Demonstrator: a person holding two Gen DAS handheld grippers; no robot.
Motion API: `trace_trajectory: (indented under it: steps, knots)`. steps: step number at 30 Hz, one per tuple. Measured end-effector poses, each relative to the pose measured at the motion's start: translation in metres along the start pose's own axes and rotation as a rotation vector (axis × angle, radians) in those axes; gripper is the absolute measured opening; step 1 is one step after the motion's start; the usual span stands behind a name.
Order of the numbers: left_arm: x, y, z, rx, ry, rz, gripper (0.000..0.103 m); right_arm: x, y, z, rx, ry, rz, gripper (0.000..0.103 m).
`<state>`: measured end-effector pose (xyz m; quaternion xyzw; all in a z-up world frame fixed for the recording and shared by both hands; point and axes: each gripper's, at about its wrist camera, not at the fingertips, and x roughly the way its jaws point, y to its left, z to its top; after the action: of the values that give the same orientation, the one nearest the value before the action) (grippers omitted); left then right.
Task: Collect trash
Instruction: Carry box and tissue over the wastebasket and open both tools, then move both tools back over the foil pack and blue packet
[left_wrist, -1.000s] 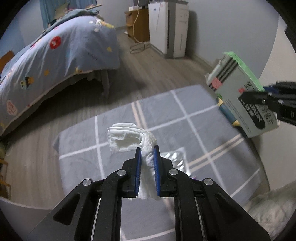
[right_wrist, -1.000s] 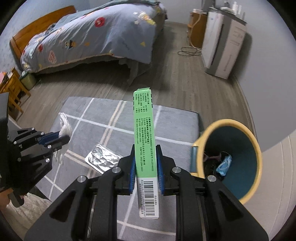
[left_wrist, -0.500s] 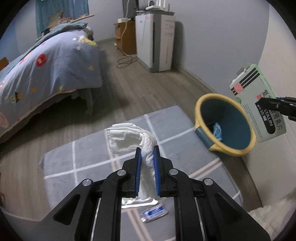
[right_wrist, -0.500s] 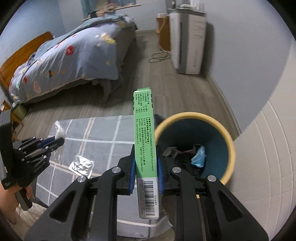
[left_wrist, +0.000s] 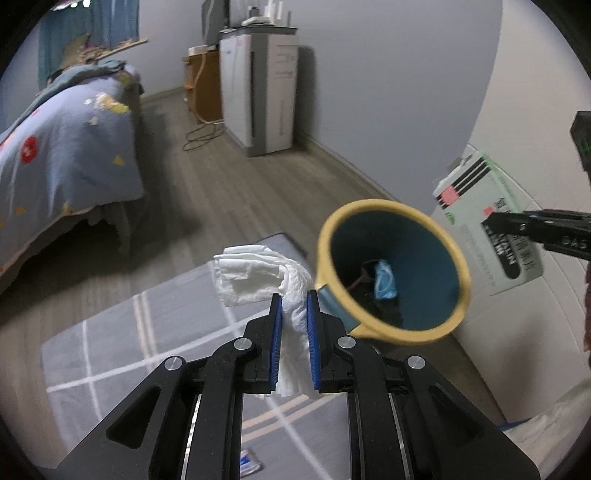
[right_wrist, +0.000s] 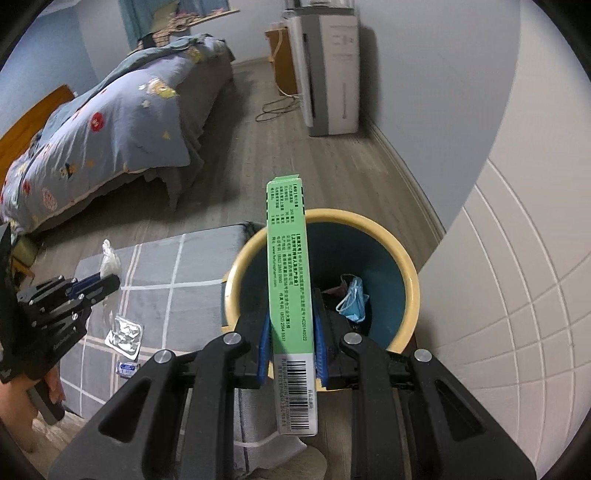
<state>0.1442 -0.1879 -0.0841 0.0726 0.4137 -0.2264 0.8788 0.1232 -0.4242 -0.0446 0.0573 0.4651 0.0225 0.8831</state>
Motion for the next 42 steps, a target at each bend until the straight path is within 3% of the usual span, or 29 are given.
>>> trace_trajectory:
  steps: [13, 17, 20, 22, 23, 24, 26, 29, 31, 36, 38, 42]
  knots:
    - [0.073, -0.061, 0.01, 0.061, 0.112, -0.193, 0.014, 0.069, -0.051, -0.002, 0.213, 0.117, -0.011, 0.019]
    - [0.095, -0.075, 0.013, 0.092, 0.134, -0.179, 0.015, 0.08, -0.053, 0.001, 0.224, 0.129, -0.014, 0.019]
    - [0.101, -0.08, 0.019, 0.105, 0.13, -0.184, 0.025, 0.078, -0.059, 0.003, 0.247, 0.106, -0.007, 0.021]
    - [0.102, -0.082, 0.023, 0.109, 0.123, -0.184, 0.04, 0.078, -0.063, 0.005, 0.26, 0.099, -0.013, 0.022]
    - [0.102, -0.083, 0.025, 0.11, 0.118, -0.179, 0.046, 0.079, -0.064, 0.005, 0.264, 0.1, -0.017, 0.027]
    - [0.1, -0.083, 0.026, 0.107, 0.107, -0.173, 0.056, 0.079, -0.066, 0.005, 0.268, 0.099, -0.018, 0.039]
    - [0.097, -0.082, 0.026, 0.1, 0.095, -0.174, 0.059, 0.079, -0.068, 0.005, 0.278, 0.094, -0.023, 0.049]
    - [0.093, -0.078, 0.025, 0.084, 0.1, -0.161, 0.061, 0.077, -0.067, 0.006, 0.281, 0.084, -0.019, 0.05]
    - [0.085, -0.073, 0.022, 0.084, 0.096, -0.141, 0.07, 0.073, -0.065, 0.007, 0.282, 0.077, -0.017, 0.058]
    - [0.061, -0.058, 0.015, 0.075, 0.069, -0.071, 0.092, 0.063, -0.057, 0.012, 0.276, 0.048, -0.021, 0.09]
    - [0.05, -0.045, 0.009, 0.054, 0.065, -0.041, 0.094, 0.06, -0.051, 0.014, 0.28, 0.038, -0.008, 0.097]
    - [0.026, -0.015, -0.006, 0.015, 0.07, 0.015, 0.095, 0.061, -0.03, 0.017, 0.257, 0.051, 0.015, 0.097]
